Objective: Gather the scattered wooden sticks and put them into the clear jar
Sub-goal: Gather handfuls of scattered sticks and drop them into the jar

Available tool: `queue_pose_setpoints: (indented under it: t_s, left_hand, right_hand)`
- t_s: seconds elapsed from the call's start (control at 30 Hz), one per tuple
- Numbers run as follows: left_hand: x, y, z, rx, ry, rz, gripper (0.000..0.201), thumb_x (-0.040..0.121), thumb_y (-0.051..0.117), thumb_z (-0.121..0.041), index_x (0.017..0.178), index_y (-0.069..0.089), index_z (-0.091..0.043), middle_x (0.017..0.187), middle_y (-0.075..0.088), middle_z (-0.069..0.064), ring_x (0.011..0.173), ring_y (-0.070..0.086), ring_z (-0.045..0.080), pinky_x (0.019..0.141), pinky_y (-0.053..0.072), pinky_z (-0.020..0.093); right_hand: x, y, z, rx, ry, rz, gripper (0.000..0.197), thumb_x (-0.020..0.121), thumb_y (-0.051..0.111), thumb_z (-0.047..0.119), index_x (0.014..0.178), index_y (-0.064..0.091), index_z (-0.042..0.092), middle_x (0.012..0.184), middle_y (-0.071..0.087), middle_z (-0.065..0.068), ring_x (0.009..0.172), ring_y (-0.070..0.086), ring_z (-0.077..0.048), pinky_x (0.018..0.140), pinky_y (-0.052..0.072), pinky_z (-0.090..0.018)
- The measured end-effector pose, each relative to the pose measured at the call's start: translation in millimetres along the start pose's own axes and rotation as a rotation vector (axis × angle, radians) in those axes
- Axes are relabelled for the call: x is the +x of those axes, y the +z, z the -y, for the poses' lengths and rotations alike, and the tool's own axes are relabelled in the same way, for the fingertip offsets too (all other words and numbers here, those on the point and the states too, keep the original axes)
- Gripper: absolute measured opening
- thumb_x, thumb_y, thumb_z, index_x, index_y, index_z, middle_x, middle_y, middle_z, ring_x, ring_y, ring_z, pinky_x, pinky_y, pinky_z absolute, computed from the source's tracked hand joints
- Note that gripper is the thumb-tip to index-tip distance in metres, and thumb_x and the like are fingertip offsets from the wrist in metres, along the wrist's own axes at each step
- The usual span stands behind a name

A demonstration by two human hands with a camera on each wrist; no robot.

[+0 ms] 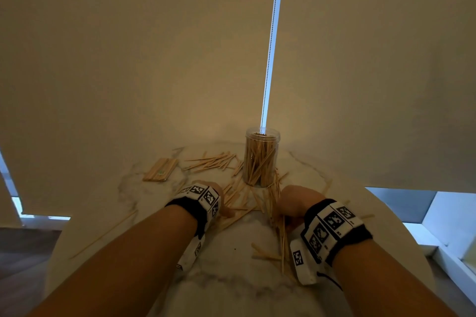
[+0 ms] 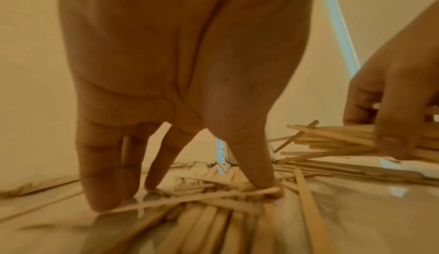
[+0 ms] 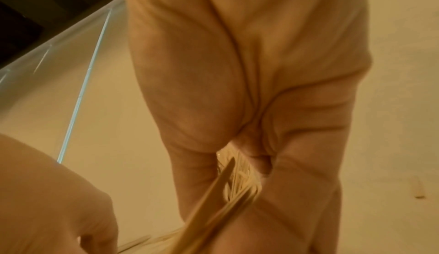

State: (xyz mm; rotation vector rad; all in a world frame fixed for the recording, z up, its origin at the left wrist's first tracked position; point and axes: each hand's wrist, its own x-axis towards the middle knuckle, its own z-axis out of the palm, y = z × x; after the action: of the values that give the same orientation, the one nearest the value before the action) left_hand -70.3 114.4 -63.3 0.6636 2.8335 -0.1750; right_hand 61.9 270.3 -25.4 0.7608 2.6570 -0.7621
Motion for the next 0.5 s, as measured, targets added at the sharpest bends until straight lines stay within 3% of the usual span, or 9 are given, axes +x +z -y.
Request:
queue_pose_setpoints:
  t_s: [0.13,0.2,0.27,0.4,0.5]
  left_hand:
    - [11,-3,-4,-0.058,0.042,0.023,0.043,0.086,0.070,-0.051,0.073,0.055,-0.013,0.071,0.053,0.001,0.079,0.055,0.022,0.071,0.048,0.031]
    - [18,-1,-10,-0.009,0.079,-0.010,0.030,0.087,0.072,-0.042,0.090,0.065,-0.013,0.096,0.067,0.003,0.092,0.063,0.022,0.080,0.053,0.033]
    - [31,10,-14,0.034,0.083,-0.032,0.034,0.087,0.072,-0.035,0.113,0.068,-0.013,0.119,0.067,0.006,0.109,0.064,0.023,0.090,0.054,0.033]
    - [41,17,-19,0.064,0.053,-0.029,0.036,0.082,0.076,-0.041,0.111,0.070,-0.019,0.125,0.066,0.000,0.113,0.063,0.023,0.091,0.056,0.040]
    - [62,24,-14,0.009,-0.006,0.006,0.043,0.086,0.070,-0.045,0.118,0.068,-0.016,0.127,0.066,0.005,0.114,0.063,0.025,0.093,0.055,0.040]
  right_hand:
    - [-4,3,6,0.006,-0.031,-0.016,0.019,0.093,0.059,0.014,0.082,0.070,0.004,0.078,0.072,-0.010,0.076,0.074,-0.023,0.077,0.062,-0.035]
    - [-10,4,10,-0.013,-0.058,-0.026,0.021,0.093,0.057,0.016,0.079,0.069,0.005,0.076,0.072,-0.009,0.077,0.074,-0.023,0.079,0.061,-0.036]
    - [-16,3,13,-0.032,-0.095,-0.038,0.023,0.093,0.055,0.016,0.078,0.068,0.004,0.080,0.073,-0.012,0.082,0.075,-0.025,0.081,0.061,-0.038]
    - [-29,-1,17,-0.051,-0.140,-0.080,0.026,0.095,0.050,0.015,0.075,0.064,0.004,0.089,0.075,-0.017,0.087,0.074,-0.028,0.083,0.060,-0.041]
    - [-32,-6,18,-0.007,-0.168,-0.099,0.026,0.095,0.047,0.015,0.083,0.066,0.001,0.088,0.075,-0.019,0.079,0.075,-0.029,0.080,0.061,-0.043]
